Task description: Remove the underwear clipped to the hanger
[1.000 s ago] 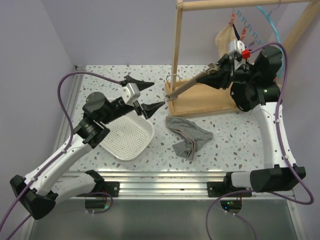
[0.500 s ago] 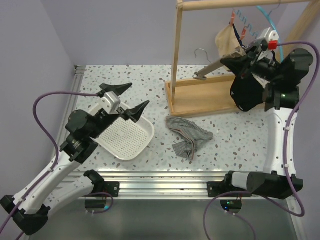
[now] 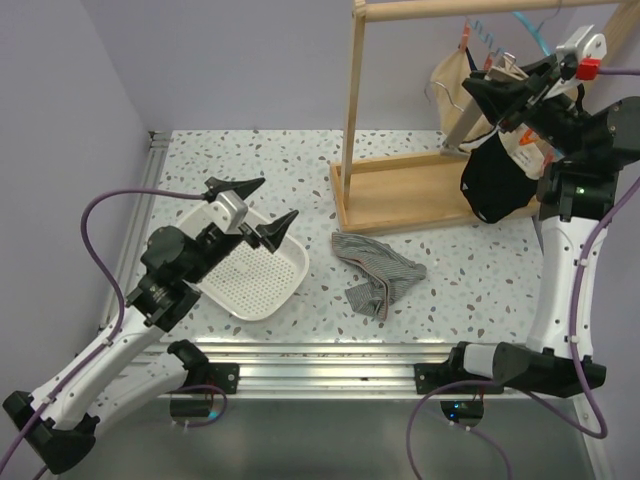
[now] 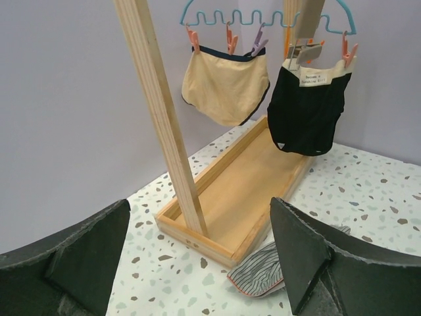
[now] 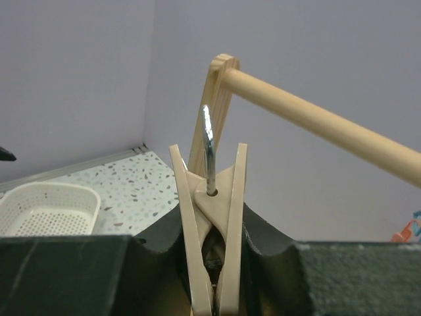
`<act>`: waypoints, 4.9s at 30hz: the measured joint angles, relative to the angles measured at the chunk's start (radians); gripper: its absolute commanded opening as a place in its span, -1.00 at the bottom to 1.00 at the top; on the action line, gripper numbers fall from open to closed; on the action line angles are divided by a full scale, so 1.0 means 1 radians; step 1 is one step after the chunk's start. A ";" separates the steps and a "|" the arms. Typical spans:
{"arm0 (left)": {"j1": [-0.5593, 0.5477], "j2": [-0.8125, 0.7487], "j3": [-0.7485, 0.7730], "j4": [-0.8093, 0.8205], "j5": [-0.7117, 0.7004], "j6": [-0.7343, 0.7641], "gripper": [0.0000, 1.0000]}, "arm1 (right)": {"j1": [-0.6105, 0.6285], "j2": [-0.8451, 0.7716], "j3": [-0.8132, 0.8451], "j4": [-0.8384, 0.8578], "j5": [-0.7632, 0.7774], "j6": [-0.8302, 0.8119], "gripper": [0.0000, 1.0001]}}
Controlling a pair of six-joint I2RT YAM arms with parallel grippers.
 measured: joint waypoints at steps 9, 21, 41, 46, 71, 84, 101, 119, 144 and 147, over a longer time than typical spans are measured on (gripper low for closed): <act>0.000 0.031 -0.043 0.051 0.020 -0.031 0.80 | 0.000 0.110 0.118 0.161 0.057 0.143 -1.00; 0.000 0.032 -0.063 0.087 0.042 -0.048 0.81 | 0.009 0.274 0.380 0.261 0.219 0.240 -1.00; 0.000 0.042 -0.066 0.114 0.056 -0.085 0.80 | 0.217 0.476 0.611 0.237 0.455 0.042 -1.00; 0.000 0.053 -0.071 0.133 0.058 -0.101 0.80 | 0.245 0.506 0.603 0.299 0.532 0.006 -1.00; 0.000 0.094 -0.117 0.180 0.063 -0.109 0.80 | 0.334 0.556 0.414 0.578 0.680 -0.113 -1.00; 0.000 0.129 -0.118 0.218 0.099 -0.109 0.80 | 0.335 0.422 0.215 0.560 0.658 -0.124 0.78; 0.000 0.125 -0.151 0.246 0.130 -0.112 0.80 | 0.335 0.208 0.050 0.278 0.627 -0.253 0.97; -0.016 0.358 -0.160 0.259 0.135 -0.262 0.85 | 0.335 -0.085 -0.078 -0.323 0.600 -0.433 0.98; -0.364 1.079 0.228 0.058 -0.407 -0.773 0.83 | 0.278 -0.325 -0.698 -0.815 0.678 -0.764 0.97; -0.388 1.160 0.347 -0.029 -0.475 -0.851 0.84 | 0.273 -0.326 -0.712 -0.802 0.682 -0.757 0.97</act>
